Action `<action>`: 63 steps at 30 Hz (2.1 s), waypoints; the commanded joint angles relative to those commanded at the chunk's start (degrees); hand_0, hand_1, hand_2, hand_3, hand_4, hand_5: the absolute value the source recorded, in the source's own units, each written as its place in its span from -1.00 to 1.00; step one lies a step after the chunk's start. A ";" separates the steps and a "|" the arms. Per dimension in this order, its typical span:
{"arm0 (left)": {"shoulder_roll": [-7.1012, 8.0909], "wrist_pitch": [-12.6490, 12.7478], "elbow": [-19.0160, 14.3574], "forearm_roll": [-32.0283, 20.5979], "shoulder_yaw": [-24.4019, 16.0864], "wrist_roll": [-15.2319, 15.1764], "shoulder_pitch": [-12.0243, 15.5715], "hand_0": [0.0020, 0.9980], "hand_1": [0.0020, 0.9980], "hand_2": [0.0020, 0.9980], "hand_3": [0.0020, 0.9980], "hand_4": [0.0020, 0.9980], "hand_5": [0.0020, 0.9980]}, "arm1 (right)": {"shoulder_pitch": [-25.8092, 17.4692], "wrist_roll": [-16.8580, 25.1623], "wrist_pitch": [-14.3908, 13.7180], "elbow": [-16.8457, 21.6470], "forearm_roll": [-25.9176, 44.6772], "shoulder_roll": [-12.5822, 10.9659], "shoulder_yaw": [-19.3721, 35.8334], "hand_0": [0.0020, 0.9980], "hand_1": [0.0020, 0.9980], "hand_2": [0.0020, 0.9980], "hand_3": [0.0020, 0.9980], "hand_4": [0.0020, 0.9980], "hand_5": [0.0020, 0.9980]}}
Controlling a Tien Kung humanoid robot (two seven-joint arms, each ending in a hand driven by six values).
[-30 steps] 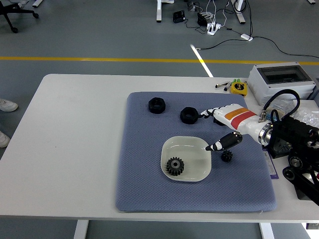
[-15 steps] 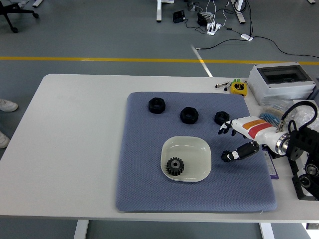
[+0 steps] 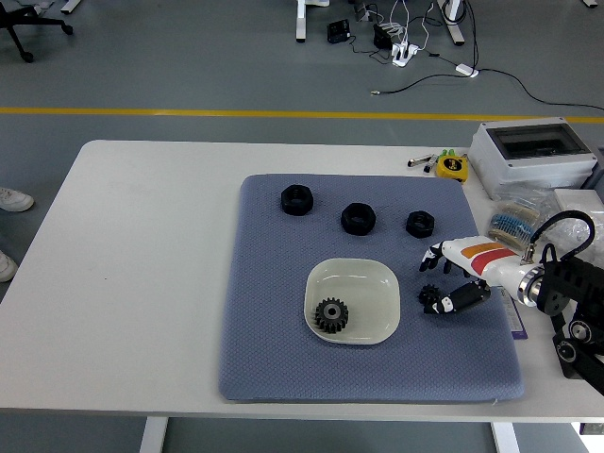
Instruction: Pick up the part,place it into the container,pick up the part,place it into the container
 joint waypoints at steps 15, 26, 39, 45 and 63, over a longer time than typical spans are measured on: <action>-0.06 -0.07 -0.06 0.47 -0.29 0.11 0.01 0.41 0.31 0.35 0.16 0.34 0.25 | -0.45 1.92 -4.26 -3.62 1.23 1.59 -0.95 -0.61 -0.20 -0.05 0.01 0.91 -0.30; -0.01 -0.18 -0.09 0.83 -0.45 0.22 0.05 0.41 0.31 0.34 0.16 0.34 0.26 | -0.72 2.56 -5.48 -4.34 2.22 1.79 -1.94 -0.65 -0.26 -0.11 0.00 0.69 -0.46; -0.04 -0.16 -0.09 0.92 -0.53 0.24 0.02 0.41 0.31 0.34 0.16 0.34 0.26 | -1.15 3.34 -6.86 -3.75 1.56 1.96 -2.65 -0.73 -0.48 -0.27 0.00 0.57 -0.95; 0.01 -0.20 -0.10 0.97 -0.53 0.26 0.06 0.41 0.31 0.34 0.16 0.34 0.26 | -1.18 3.01 -6.96 -3.32 1.39 1.79 -2.08 -0.74 -0.51 -0.30 0.00 0.50 -0.94; 0.05 -0.19 -0.09 0.94 -0.41 0.20 -0.03 0.41 0.31 0.34 0.16 0.34 0.26 | -1.45 1.04 -6.04 2.60 -0.53 0.74 3.61 -0.78 -0.55 -0.35 -0.01 0.50 -0.94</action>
